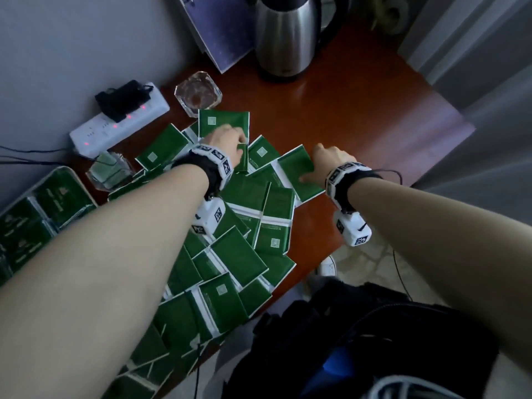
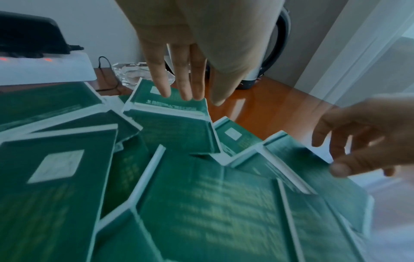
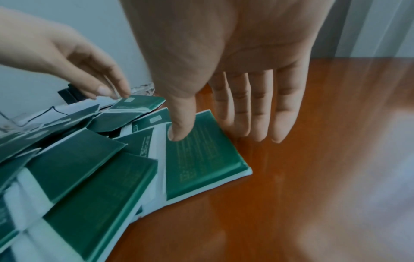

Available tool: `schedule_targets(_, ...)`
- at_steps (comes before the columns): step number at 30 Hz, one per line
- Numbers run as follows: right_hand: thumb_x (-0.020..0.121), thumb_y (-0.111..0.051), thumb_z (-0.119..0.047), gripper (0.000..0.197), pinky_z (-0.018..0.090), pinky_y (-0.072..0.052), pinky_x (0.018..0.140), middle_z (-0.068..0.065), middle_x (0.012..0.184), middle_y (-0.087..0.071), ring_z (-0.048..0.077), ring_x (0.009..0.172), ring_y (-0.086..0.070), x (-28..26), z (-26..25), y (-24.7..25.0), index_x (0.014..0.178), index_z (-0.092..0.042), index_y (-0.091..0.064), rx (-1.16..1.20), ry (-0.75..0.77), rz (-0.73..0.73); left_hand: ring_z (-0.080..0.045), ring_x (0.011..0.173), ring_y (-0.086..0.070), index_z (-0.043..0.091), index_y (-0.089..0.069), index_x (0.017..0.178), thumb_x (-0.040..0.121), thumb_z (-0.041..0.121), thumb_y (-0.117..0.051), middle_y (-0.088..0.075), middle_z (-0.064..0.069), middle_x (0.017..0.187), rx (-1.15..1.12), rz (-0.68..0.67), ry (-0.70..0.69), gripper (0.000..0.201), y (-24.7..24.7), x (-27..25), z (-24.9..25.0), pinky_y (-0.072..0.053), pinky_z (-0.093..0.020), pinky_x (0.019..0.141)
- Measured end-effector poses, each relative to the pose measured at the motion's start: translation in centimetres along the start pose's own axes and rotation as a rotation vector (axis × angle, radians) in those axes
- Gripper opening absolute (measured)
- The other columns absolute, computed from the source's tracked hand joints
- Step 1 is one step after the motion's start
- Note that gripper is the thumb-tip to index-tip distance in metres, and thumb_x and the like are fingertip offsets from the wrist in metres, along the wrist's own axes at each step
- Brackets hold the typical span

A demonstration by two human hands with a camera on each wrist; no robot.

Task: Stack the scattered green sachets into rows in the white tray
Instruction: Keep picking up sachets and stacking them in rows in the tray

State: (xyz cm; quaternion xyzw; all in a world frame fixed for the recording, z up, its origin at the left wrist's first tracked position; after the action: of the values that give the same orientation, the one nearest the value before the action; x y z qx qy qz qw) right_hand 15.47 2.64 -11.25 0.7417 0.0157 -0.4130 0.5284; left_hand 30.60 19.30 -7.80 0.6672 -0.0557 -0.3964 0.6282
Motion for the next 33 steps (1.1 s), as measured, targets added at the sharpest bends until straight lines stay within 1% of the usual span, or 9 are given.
schedule_targets(5, 0.079, -0.077, -0.049, 0.072, 0.042, -0.047, 0.073, 0.013, 0.119, -0.055, 0.034, 0.102, -0.061, 1.2, -1.2, -1.4, 0.127, -0.009, -0.041, 0.002, -0.068, 0.030, -0.031, 0.121, -0.051, 0.013, -0.053, 0.131, 0.086, 0.013, -0.072, -0.046, -0.013, 0.135, 0.005, -0.002, -0.022, 0.049, 0.4, 5.6, -1.2, -0.048, -0.042, 0.098)
schedule_targets(8, 0.078, -0.080, -0.042, 0.073, 0.044, -0.047, 0.077, 0.013, 0.122, -0.054, 0.036, 0.108, -0.059, 1.7, -1.4, -1.8, 0.126, -0.008, -0.038, 0.035, -0.107, 0.010, -0.033, 0.115, -0.053, 0.011, -0.050, 0.132, 0.080, 0.006, -0.075, -0.046, -0.016, 0.131, 0.061, -0.006, -0.069, 0.059, 0.3, 7.8, -1.6, -0.051, -0.045, 0.090)
schedule_targets(12, 0.073, -0.085, -0.040, 0.076, 0.043, -0.047, 0.074, 0.014, 0.119, -0.056, 0.036, 0.105, -0.060, 2.4, -1.1, -1.5, 0.124, -0.007, -0.039, 0.072, -0.147, -0.035, -0.034, 0.103, -0.056, 0.010, -0.049, 0.128, 0.073, -0.001, -0.075, -0.044, -0.017, 0.127, 0.096, 0.007, -0.119, 0.062, -0.1, 9.4, -2.0, -0.053, -0.043, 0.080)
schedule_targets(17, 0.070, -0.088, -0.037, 0.075, 0.040, -0.044, 0.069, 0.013, 0.112, -0.057, 0.036, 0.102, -0.060, 2.8, -1.3, -1.0, 0.119, -0.005, -0.041, 0.070, -0.149, -0.051, -0.035, 0.114, -0.050, 0.016, -0.048, 0.124, 0.068, 0.008, -0.082, -0.046, -0.015, 0.125, 0.144, 0.021, -0.136, 0.065, 0.0, 10.7, -2.2, -0.048, -0.046, 0.080)
schedule_targets(21, 0.068, -0.089, -0.036, 0.076, 0.038, -0.044, 0.066, 0.010, 0.096, -0.051, 0.032, 0.088, -0.056, 2.8, -1.4, -0.7, 0.119, -0.005, -0.042, 0.090, -0.165, -0.058, -0.037, 0.115, -0.048, 0.019, -0.046, 0.120, 0.070, 0.006, -0.079, -0.047, -0.015, 0.122, 0.136, 0.041, -0.115, 0.060, 0.0, 11.1, -2.3, -0.047, -0.048, 0.078)
schedule_targets(24, 0.068, -0.090, -0.034, 0.076, 0.038, -0.045, 0.067, 0.010, 0.094, -0.050, 0.034, 0.093, -0.059, 2.8, -1.3, -0.8, 0.119, -0.004, -0.042, 0.123, -0.167, -0.053, -0.038, 0.114, -0.049, 0.017, -0.046, 0.119, 0.072, 0.006, -0.078, -0.048, -0.017, 0.121, 0.132, 0.047, -0.102, 0.058, 0.0, 11.1, -2.4, -0.048, -0.049, 0.077)
schedule_targets(26, 0.068, -0.090, -0.031, 0.075, 0.038, -0.047, 0.069, 0.011, 0.097, -0.052, 0.035, 0.095, -0.060, 2.8, -1.2, -1.0, 0.118, -0.004, -0.041, 0.173, -0.170, -0.050, -0.038, 0.115, -0.049, 0.015, -0.047, 0.120, 0.069, 0.014, -0.083, -0.050, -0.018, 0.121, 0.154, 0.035, -0.085, 0.063, 0.1, 11.0, -2.5, -0.047, -0.048, 0.081)
schedule_targets(29, 0.069, -0.090, -0.027, 0.074, 0.038, -0.049, 0.069, 0.011, 0.097, -0.052, 0.032, 0.086, -0.056, 3.0, -1.0, -1.3, 0.119, -0.004, -0.041, 0.241, -0.167, -0.064, -0.037, 0.113, -0.052, 0.010, -0.049, 0.119, 0.066, 0.033, -0.089, -0.060, -0.018, 0.115, 0.228, 0.023, -0.049, 0.070, 0.3, 11.0, -2.5, -0.048, -0.049, 0.088)
schedule_targets(33, 0.075, -0.086, -0.023, 0.068, 0.035, -0.047, 0.066, 0.010, 0.096, -0.048, 0.029, 0.083, -0.053, 3.6, -0.1, -1.2, 0.123, -0.004, -0.043, 0.269, -0.149, -0.082, -0.032, 0.116, -0.049, 0.013, -0.055, 0.118, 0.072, 0.038, -0.083, -0.066, -0.014, 0.108, 0.277, 0.042, 0.017, 0.059, 0.5, 10.5, -2.2, -0.034, -0.045, 0.095)
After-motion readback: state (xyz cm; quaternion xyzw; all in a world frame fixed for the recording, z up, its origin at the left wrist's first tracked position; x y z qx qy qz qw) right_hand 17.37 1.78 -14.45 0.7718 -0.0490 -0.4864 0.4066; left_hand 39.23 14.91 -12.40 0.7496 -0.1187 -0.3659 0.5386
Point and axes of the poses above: each hand's wrist, its own x-axis towards the middle knuckle, its own y-axis out of the back of the hand, z = x × y, the point moved 6 cm from there along x, towards the middle knuckle
